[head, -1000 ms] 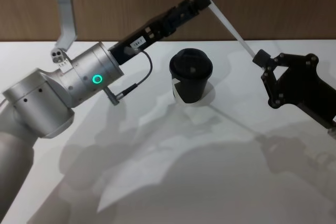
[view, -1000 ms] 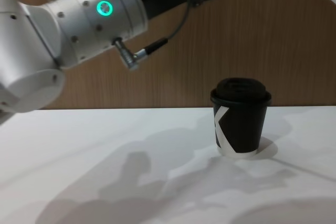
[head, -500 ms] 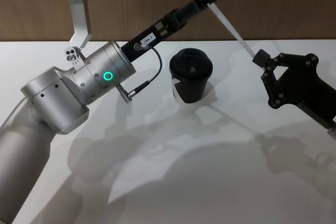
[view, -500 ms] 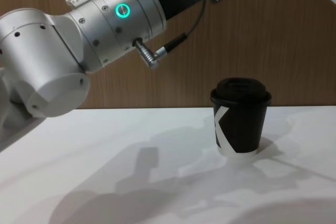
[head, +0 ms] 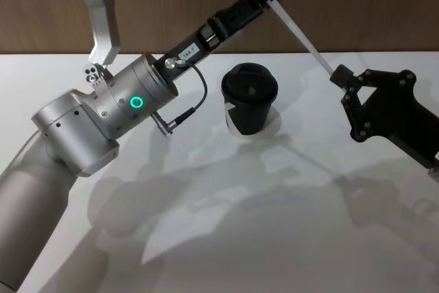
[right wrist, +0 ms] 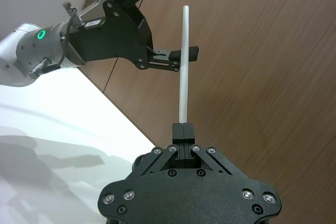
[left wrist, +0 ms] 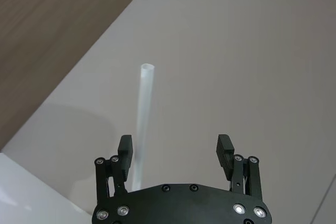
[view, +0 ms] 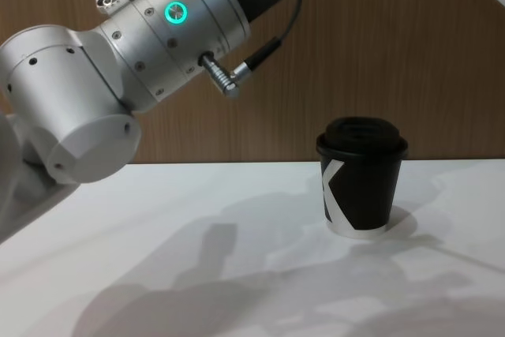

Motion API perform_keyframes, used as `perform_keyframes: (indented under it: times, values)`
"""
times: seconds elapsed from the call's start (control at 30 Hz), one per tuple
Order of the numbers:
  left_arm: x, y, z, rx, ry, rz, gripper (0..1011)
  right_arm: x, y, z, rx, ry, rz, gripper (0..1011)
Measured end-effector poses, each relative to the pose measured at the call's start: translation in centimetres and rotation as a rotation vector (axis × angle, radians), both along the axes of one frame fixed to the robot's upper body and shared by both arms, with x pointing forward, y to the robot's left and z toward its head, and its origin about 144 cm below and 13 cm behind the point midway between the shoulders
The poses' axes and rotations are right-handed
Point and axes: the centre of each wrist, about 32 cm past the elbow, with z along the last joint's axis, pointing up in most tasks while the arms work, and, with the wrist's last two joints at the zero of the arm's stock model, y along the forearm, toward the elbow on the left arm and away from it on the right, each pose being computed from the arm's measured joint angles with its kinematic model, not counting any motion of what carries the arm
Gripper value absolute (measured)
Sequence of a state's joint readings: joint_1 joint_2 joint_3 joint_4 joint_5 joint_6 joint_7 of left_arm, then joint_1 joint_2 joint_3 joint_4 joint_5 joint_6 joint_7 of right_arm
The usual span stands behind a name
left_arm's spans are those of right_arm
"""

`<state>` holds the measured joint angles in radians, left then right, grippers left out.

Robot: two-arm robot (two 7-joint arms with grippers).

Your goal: Pick up the straw with one hand, pass it to the other hand, and insert it into the cup.

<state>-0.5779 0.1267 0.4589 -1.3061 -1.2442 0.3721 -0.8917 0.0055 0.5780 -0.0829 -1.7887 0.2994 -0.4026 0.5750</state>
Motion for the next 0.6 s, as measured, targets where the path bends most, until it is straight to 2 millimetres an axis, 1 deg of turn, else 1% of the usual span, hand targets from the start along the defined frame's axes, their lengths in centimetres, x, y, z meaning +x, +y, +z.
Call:
perform_keyframes:
  times: [0.23,0.33,0.37,0.43,0.5,0.57,0.6]
  values:
    - [0.03,0.03,-0.13,-0.024,-0.005,-0.029,1003,0.00,0.00,0.00,0.000,0.000,0.000,0]
    - [0.04,0.06,-0.18,-0.031,-0.006,-0.037,977,0.00,0.00,0.00,0.000,0.000,0.000,0]
    - [0.05,0.06,-0.19,-0.034,-0.006,-0.040,938,0.00,0.00,0.00,0.000,0.000,0.000,0]
    - [0.05,0.08,-0.21,-0.038,-0.007,-0.044,908,0.00,0.00,0.00,0.000,0.000,0.000,0]
    - [0.06,0.08,-0.22,-0.041,-0.008,-0.047,839,0.00,0.00,0.00,0.000,0.000,0.000,0]
    - [0.06,0.08,-0.24,-0.043,-0.008,-0.049,806,0.00,0.00,0.00,0.000,0.000,0.000,0]
    - [0.06,0.08,-0.24,-0.045,-0.009,-0.051,767,0.00,0.00,0.00,0.000,0.000,0.000,0]
